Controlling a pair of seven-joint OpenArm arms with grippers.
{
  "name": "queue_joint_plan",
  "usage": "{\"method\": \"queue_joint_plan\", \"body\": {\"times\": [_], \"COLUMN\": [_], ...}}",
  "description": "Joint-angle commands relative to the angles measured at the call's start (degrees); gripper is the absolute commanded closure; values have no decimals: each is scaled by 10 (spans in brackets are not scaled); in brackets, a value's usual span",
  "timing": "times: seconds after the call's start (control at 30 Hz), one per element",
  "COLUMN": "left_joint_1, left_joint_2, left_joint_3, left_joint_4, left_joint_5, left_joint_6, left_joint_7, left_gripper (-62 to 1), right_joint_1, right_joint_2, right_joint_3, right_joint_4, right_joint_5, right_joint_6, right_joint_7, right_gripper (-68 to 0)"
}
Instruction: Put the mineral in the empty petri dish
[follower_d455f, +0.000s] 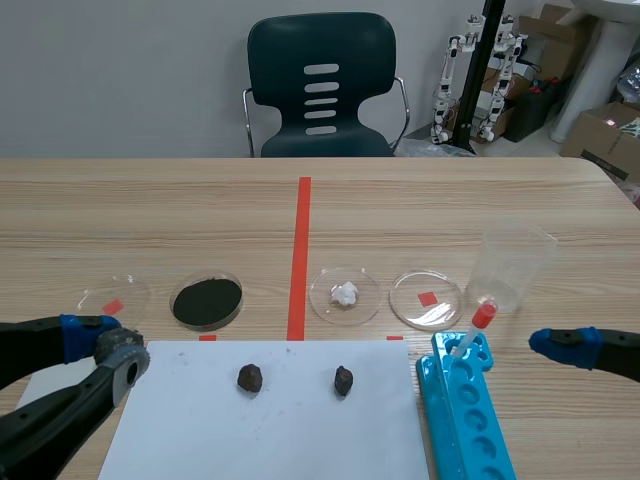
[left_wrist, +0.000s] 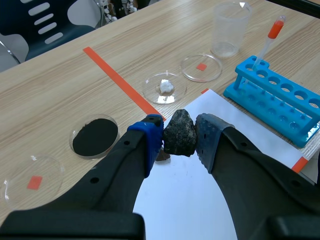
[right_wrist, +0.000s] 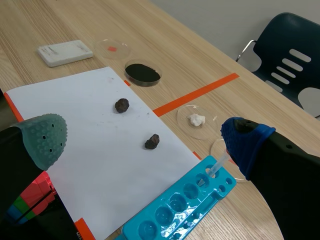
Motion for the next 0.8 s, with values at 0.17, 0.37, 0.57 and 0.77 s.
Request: {"method": "queue_joint_plan", "body": {"times": [0.17, 0.37, 0.57, 0.77], "left_joint_1": [-2, -2, -2, -2], "left_joint_2": [3, 3, 3, 3], "left_joint_3": [-3, -3, -3, -3], "left_joint_4": [14, 14, 14, 14], "left_joint_5": [-4, -4, -4, -3], "left_joint_6": [2, 1, 1, 1], "left_joint_7": [-10, -10, -4, -3], "left_gripper": [-116, -116, -116, -116], "right_joint_1": [2, 2, 2, 2], "right_joint_2": [2, 2, 2, 2], "right_joint_3": [3, 3, 3, 3], "right_joint_4": [8, 8, 8, 8], "right_joint_5": [5, 5, 5, 5], "right_joint_6": [0, 0, 0, 0], "right_joint_7": [6, 6, 6, 6], "right_gripper": [-653, -653, -653, -653]}}
